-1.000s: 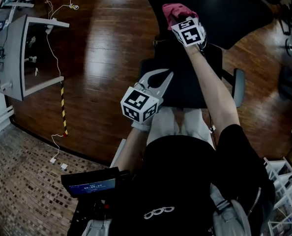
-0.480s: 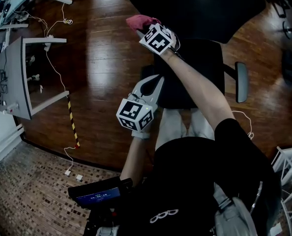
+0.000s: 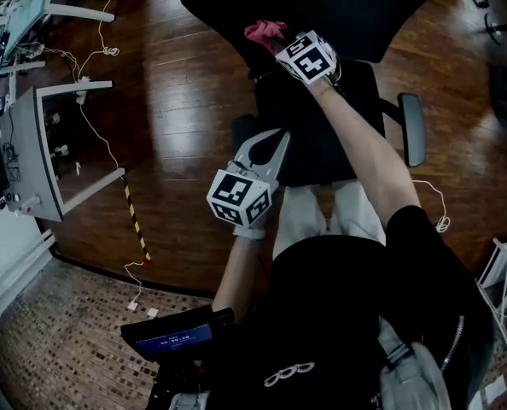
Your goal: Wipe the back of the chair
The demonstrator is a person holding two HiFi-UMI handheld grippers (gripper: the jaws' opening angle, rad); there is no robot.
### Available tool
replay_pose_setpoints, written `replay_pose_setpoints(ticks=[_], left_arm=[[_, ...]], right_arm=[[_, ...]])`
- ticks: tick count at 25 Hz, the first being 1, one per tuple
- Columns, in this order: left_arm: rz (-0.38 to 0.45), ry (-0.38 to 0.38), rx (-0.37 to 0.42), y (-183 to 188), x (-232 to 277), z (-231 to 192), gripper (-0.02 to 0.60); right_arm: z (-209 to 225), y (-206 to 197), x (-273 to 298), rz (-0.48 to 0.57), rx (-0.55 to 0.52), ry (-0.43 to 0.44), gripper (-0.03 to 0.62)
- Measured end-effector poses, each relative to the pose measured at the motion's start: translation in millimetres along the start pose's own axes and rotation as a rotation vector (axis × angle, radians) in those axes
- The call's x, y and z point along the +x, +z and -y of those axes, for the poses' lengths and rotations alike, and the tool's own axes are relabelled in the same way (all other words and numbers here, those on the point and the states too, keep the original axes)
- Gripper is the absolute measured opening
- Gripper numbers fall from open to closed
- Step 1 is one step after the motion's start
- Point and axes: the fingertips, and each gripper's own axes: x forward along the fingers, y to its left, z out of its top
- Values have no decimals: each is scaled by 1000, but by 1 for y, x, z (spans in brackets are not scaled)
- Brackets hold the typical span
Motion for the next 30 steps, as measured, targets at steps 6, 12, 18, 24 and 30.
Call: replay_pose_setpoints(ticks=[6,12,18,24,30], left_arm=[[-27,-43,27,-5,32,32,-8],[-47,-75,42,-11,63,62,-8],[-59,-97,45,-20,81,88,-8],[-55,-105,29,-22,88,99,-8],[-56,-99,23,-29,78,93,-8]], right_arm=[[64,-38,-54,17,84,-88,43],[139,-89,-104,2,179,-201,41],[199,-128,-155,-23,229,-304,41],[245,-167,-199,-75,312,-461,41],[250,-185,-203,-86,364,-534,41]])
